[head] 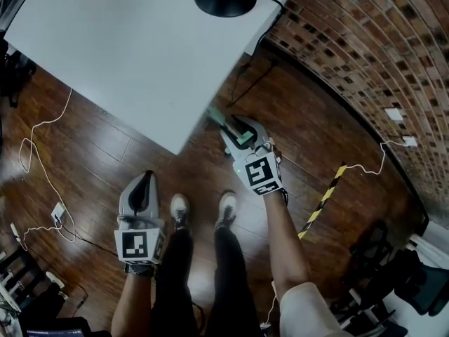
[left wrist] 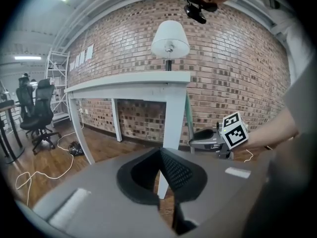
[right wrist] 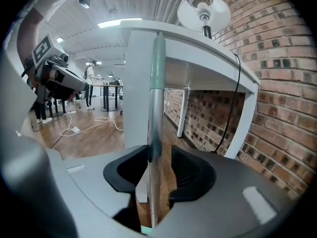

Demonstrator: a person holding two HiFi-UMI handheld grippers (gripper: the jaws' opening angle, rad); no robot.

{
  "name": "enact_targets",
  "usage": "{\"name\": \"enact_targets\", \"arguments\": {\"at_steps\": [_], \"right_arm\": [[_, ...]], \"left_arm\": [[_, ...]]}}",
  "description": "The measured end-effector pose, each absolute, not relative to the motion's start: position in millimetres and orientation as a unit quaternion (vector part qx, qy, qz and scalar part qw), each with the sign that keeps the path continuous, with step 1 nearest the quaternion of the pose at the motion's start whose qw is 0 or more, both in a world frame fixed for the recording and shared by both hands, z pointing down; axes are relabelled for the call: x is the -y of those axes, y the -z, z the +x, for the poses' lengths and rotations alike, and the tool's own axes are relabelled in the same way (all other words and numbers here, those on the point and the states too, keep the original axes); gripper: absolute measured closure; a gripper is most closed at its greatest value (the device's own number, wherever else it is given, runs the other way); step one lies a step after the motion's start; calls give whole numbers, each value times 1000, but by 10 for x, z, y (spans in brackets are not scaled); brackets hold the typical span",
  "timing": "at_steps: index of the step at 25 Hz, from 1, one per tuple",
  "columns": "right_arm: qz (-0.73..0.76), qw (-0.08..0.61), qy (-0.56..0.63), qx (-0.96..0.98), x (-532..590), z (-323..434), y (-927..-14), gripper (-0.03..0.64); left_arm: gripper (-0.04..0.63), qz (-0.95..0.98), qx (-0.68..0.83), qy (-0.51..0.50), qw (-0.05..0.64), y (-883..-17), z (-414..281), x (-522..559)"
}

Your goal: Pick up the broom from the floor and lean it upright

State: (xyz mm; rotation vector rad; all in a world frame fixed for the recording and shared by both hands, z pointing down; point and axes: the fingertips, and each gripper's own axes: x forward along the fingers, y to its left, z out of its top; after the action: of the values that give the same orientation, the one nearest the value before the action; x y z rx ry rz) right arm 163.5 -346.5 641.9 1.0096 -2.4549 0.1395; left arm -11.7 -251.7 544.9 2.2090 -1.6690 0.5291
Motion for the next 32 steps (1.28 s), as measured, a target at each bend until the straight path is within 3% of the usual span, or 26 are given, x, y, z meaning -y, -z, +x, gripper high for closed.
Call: {"name": "enact_targets", "arguments": {"at_steps": [12, 17, 21, 32], "right_arm": [[379, 238, -59, 892, 3338, 1676, -6420, 440], [442, 191, -87, 872, 3218, 1933, -6201, 488], [488, 164, -98, 852, 3075, 2140, -5911, 603], [540, 144, -84, 825, 2727, 2397, -4667, 604]], "left_arm": [[594, 779, 576, -189, 160, -5519, -122, 2460], [594, 785, 569, -199, 141, -5411, -55, 2503], [594, 798, 558, -187, 129, -5242, -5, 2589], [594, 827, 532, -158, 89, -4245, 96, 2767]]}}
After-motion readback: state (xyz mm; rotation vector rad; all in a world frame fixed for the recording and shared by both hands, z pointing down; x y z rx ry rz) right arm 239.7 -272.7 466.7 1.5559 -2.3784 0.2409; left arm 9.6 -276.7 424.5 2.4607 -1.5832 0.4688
